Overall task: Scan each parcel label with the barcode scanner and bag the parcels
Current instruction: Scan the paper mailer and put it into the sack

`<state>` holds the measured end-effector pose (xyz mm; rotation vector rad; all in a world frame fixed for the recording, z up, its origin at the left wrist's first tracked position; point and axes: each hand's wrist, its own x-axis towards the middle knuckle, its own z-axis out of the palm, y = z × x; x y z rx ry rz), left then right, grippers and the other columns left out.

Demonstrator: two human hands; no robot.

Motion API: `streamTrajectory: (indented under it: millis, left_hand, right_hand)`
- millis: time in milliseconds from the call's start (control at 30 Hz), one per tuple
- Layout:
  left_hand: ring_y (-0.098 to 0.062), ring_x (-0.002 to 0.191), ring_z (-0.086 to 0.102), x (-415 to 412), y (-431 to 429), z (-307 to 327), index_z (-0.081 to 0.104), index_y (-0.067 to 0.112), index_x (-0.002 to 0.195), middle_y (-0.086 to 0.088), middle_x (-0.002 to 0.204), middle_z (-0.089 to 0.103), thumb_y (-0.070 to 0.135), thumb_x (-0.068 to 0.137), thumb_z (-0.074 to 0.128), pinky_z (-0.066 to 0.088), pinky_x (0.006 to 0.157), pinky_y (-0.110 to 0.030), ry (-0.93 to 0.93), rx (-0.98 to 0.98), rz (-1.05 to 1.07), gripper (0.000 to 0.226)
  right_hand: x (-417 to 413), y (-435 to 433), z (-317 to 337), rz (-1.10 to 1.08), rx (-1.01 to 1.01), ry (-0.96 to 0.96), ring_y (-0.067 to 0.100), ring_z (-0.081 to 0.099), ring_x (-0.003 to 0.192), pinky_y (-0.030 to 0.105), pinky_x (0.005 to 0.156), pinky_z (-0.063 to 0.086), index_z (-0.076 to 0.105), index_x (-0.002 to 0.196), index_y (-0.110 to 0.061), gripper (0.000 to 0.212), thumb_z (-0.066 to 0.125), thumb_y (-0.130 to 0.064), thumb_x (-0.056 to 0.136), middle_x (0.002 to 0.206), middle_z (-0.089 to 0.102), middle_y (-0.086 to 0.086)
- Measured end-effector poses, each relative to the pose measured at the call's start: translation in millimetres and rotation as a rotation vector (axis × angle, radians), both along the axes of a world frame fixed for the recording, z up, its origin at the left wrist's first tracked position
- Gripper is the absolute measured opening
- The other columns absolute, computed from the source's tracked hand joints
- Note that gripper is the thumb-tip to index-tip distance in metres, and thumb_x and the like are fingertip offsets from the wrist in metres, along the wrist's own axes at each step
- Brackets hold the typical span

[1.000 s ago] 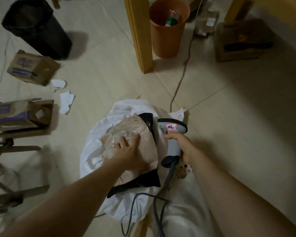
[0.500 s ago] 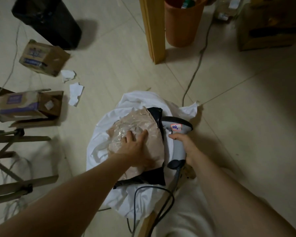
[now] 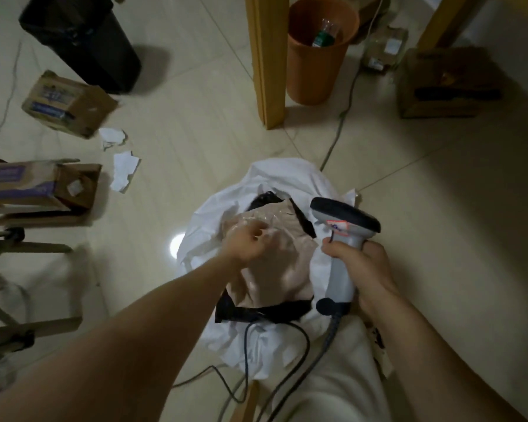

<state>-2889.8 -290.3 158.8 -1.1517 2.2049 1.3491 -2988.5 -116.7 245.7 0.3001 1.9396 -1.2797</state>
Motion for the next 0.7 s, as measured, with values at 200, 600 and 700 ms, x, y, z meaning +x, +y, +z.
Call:
streamTrajectory:
  millis: [200, 600, 700]
  left_hand:
    - [-0.038, 0.116, 0.053, 80.4, -49.4, -35.2, 0.046, -0.002, 0.128, -0.021, 0.128, 0.053, 0.009, 0.092, 0.048, 0.046, 0.098, -0.041, -0.377, -0.252, 0.693, 0.038]
    - [-0.038, 0.099, 0.061, 97.7, -55.7, -71.8, 0.054, -0.004, 0.084, -0.025, 0.099, 0.058, 0.006, 0.087, 0.066, 0.051, 0.081, -0.044, -0.369, 0.051, 0.765, 0.016]
    - [-0.035, 0.082, 0.057, 98.0, -59.1, -57.8, 0.051, -0.002, 0.071, -0.018, 0.077, 0.054, 0.006, 0.09, 0.056, 0.049, 0.075, -0.039, -0.283, -0.018, 0.715, 0.021]
  right_hand:
    - [16.0, -50.2, -7.2, 0.336, 0.144, 0.088, 0.017, 0.054, 0.063, 0.026, 0.057, 0.041, 0.054, 0.067, -0.016, 0.019, 0.07, -0.017, 0.077, 0.068, 0.056, 0.0]
    - [11.6, -44.3, -20.9, 0.247, 0.192, 0.034, 0.016, 0.052, 0.061, 0.029, 0.066, 0.043, 0.046, 0.064, -0.018, 0.028, 0.07, -0.017, 0.078, 0.066, 0.052, -0.002]
    - [8.6, -35.1, -10.3, 0.233, 0.204, 0.007, 0.017, 0.051, 0.065, 0.025, 0.055, 0.037, 0.051, 0.075, -0.014, 0.018, 0.067, -0.018, 0.082, 0.073, 0.054, -0.001]
